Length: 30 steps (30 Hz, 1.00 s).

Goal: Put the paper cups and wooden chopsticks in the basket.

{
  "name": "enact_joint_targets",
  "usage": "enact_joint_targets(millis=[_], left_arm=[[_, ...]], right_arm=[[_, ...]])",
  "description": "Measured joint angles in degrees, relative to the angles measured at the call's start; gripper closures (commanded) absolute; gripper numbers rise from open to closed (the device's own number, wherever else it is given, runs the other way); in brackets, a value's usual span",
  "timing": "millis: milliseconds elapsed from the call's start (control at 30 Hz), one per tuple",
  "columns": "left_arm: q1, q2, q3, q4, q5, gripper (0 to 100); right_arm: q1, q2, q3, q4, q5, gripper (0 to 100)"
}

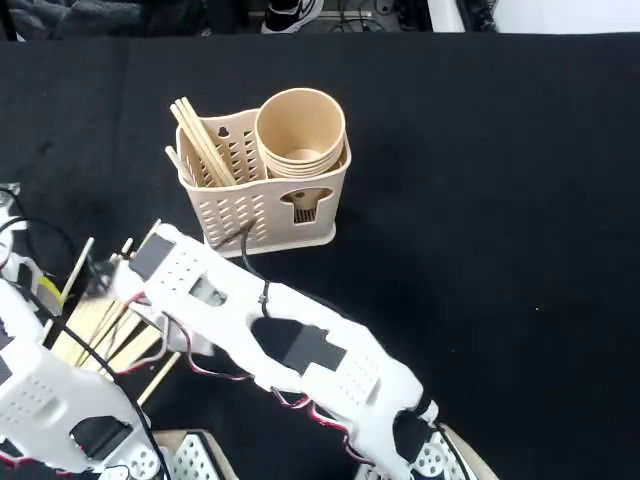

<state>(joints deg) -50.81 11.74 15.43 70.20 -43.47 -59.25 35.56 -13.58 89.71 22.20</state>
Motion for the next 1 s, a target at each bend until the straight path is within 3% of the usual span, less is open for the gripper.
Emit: enact_joint_targets(millis=[367,500,700,900,1000], left_arm=[[5.54,0.0,1.05,-0.18,0.0,79],[6.68,0.0,1.14,-6.42,-0.18,79],[8.7,0.0,3.08,-8.18,-9.14,79],[9.41,3.34,3.96,-10.37,-10.64,80],[10.02,7.74,2.55,-10.37,-10.73,88]], right_arm=[[-0.44,-11.69,14.95,-5.45,4.75,71.6],[-0.44,-18.37,23.3,-5.71,6.77,71.6],[-0.44,-32.26,36.4,-8.62,6.86,71.6],[-0.44,-45.01,45.27,-8.88,5.71,71.6],[-0.44,-48.79,47.3,-8.88,4.31,71.6]])
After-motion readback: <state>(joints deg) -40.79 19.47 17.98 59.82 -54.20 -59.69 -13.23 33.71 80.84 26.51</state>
